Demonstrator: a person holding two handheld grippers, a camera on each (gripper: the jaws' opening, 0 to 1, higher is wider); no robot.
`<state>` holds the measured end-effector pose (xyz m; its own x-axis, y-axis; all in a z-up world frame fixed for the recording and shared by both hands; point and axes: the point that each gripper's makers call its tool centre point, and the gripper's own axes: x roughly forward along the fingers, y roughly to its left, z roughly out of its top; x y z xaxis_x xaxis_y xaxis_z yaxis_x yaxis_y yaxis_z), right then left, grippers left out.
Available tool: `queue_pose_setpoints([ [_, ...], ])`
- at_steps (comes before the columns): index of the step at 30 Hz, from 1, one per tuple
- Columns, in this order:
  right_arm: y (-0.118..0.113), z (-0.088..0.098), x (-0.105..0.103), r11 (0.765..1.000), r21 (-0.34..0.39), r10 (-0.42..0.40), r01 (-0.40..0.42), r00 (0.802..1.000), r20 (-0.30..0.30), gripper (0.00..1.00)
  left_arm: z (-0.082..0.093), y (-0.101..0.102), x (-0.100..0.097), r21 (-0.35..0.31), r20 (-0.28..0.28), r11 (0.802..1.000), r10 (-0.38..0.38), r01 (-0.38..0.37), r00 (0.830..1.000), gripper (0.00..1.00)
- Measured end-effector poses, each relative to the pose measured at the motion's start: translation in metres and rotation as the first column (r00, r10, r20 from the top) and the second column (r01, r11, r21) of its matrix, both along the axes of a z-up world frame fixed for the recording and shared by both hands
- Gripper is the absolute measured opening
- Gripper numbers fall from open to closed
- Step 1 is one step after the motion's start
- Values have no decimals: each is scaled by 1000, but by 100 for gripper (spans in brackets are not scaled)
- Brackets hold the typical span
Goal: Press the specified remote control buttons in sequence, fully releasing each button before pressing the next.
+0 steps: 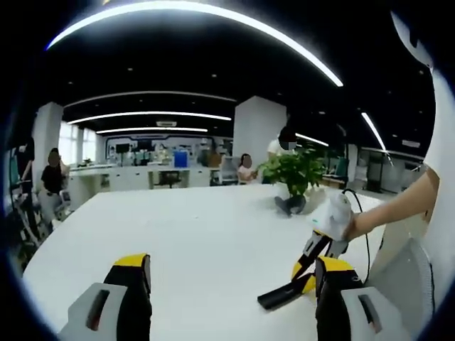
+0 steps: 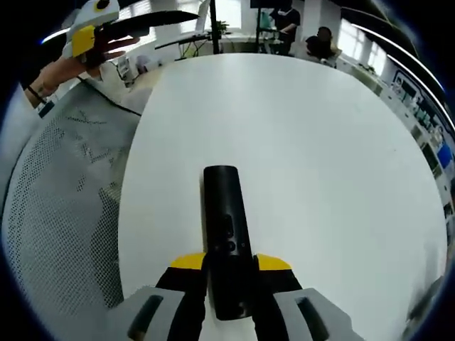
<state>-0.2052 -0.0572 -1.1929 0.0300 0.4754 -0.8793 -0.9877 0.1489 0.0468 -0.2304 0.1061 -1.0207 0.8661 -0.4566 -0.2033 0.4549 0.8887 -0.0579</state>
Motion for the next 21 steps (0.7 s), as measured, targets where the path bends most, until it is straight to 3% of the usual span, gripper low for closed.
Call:
queue_pose_setpoints([
  [10,-3,0,35,1000,-12,-14,14,1000,-24,21,-4,-2,-1,22,-8,1000,-11,11,1000,100],
  [21,-7,2,75,992,23,-121,124,987,-103,21,-6,7,-1,37,-3,999,17,-16,1000,99],
])
